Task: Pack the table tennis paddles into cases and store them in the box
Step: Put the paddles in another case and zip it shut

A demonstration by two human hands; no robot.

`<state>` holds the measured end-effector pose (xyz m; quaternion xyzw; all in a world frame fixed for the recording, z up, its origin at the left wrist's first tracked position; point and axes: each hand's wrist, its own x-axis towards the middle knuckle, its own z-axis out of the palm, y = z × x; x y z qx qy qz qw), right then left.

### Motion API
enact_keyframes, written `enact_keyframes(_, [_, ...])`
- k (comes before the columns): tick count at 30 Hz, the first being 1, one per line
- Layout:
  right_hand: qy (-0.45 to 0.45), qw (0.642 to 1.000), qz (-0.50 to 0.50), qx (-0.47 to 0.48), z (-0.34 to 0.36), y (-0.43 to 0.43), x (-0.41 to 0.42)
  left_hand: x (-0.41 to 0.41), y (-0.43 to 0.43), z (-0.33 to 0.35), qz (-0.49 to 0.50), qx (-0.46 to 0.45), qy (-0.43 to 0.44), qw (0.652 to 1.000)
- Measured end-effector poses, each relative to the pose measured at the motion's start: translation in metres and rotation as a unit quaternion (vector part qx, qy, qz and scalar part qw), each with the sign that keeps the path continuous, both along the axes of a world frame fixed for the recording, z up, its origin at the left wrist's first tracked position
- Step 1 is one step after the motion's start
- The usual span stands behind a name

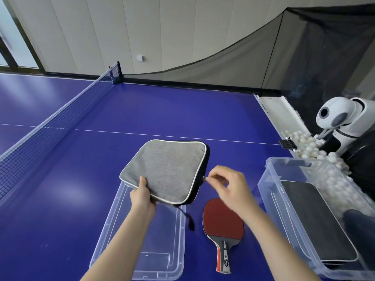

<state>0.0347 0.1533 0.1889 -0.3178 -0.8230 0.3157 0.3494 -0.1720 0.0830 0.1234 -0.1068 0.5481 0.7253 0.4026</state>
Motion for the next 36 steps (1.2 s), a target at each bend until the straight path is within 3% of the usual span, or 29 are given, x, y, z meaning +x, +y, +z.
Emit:
enact_keyframes(4, [0.032, 0.996, -0.079, -0.042, 0.023, 0.031, 0.02, -0.008, -0.015, -0.007, -0.136, 0.037, 0.041, 0.989])
enact_keyframes(10, [-0.053, 0.995, -0.023, -0.086, 0.039, 0.05, 0.014, -0.018, -0.02, 0.008, -0.278, 0.088, 0.101, 0.951])
enact_keyframes(18, [0.009, 0.983, -0.084, -0.163, 0.046, 0.079, 0.008, -0.027, -0.023, 0.032, -0.415, 0.053, 0.302, 0.856])
enact_keyframes(24, [-0.02, 0.98, -0.071, -0.182, 0.043, 0.076, 0.005, -0.035, -0.025, 0.034, -0.47, 0.008, 0.432, 0.769])
enact_keyframes(30, [-0.106, 0.991, -0.071, -0.042, 0.056, 0.067, -0.015, -0.035, -0.021, 0.034, -0.48, -0.022, 0.557, 0.678])
enact_keyframes(34, [-0.13, 0.988, -0.026, 0.078, 0.067, 0.046, -0.044, -0.028, -0.011, 0.032, -0.495, -0.044, 0.632, 0.594])
enact_keyframes(36, [-0.131, 0.982, -0.009, 0.135, 0.068, 0.033, -0.057, -0.023, -0.008, 0.032, -0.503, -0.043, 0.641, 0.578])
